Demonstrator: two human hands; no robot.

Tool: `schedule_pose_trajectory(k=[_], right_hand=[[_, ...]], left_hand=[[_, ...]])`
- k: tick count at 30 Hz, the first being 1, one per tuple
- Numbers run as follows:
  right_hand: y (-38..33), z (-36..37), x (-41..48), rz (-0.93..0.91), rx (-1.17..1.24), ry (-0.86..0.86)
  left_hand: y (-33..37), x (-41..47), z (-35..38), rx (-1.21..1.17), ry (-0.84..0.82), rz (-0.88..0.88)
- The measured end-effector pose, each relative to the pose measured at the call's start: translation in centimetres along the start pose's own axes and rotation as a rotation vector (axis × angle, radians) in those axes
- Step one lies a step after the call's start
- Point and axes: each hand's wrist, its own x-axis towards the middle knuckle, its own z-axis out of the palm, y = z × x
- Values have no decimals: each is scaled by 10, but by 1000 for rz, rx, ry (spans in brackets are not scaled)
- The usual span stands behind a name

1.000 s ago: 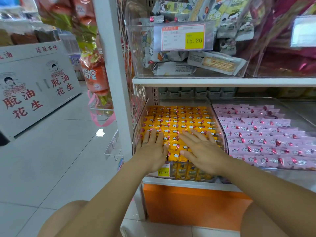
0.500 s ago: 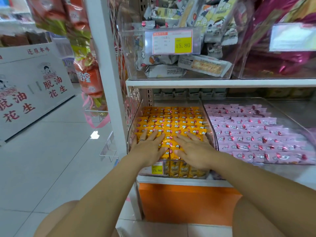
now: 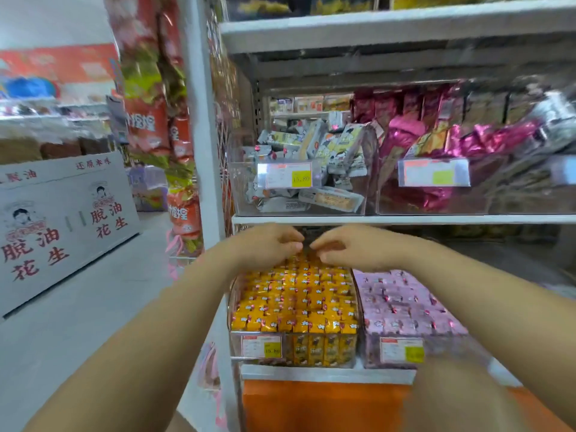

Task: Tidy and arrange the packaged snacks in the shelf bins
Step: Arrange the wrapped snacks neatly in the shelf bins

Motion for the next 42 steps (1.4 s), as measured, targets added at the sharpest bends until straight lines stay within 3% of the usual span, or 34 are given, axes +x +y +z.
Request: schedule_pose_trajectory(k=[7, 12, 15, 20, 29, 34, 42], right_hand=[[-16, -71, -20, -55, 63, 317], [-13, -97, -15, -64, -76, 457], [-6, -111, -10, -72, -199, 540], [17, -123, -2, -46, -484, 612], [64, -116, -9, -85, -436, 669], [82, -106, -21, 3, -464, 749], [116, -94, -45, -160, -453, 915]], left_hand=[[30, -9, -62, -113, 351, 77], [30, 7, -86, -131, 551, 101], [28, 25, -90, -161, 581, 121], [36, 62, -88, -96, 485, 133], [63, 106, -77, -20, 380, 85], [81, 116, -70, -34, 480, 1], [122, 114, -50, 62, 858, 95]])
